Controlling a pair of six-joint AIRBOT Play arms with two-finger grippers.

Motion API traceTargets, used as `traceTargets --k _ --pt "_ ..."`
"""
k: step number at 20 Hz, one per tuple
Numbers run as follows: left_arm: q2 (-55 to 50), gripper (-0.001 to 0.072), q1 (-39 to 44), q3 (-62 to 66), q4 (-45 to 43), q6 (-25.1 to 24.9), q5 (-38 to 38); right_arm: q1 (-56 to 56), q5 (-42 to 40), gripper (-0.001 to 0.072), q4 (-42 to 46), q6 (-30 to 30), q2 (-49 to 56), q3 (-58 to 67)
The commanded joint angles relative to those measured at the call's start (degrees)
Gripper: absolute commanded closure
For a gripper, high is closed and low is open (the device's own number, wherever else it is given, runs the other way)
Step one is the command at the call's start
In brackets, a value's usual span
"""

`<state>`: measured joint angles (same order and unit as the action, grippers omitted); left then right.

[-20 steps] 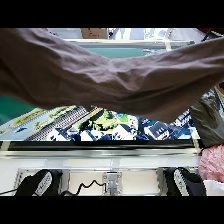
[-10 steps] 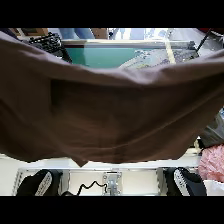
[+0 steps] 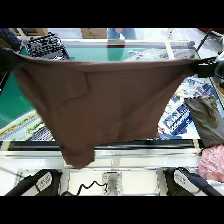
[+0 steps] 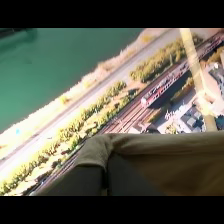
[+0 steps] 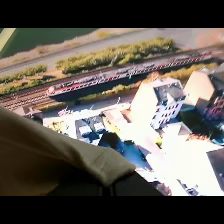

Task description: Fold the shirts.

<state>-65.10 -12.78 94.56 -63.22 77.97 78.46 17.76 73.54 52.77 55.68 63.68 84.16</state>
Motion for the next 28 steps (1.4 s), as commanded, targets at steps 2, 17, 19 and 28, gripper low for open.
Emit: traceTargets --k 2,17,19,28 --pt "-16.90 0.0702 0.07 -4.92 6.38 -2.16 -7.32 -3.48 -7.61 0.0695 -0.52 -1.79 13.60 -4.63" --pt "-40.81 0.0703 3.89 10.71 7.72 1.81 -20.17 -12.26 -25.97 0.0696 -3.41 1.95 42.62 9.92" --pt "-40.81 0.0703 3.87 13.31 7.13 1.77 -16.46 -12.26 -23.10 0.0696 -1.22 1.99 42.62 13.62" --pt "-40.68 0.0702 3.89 17.38 -5.27 3.34 10.84 -9.79 -0.42 0.0696 11.98 9.51 42.47 21.75"
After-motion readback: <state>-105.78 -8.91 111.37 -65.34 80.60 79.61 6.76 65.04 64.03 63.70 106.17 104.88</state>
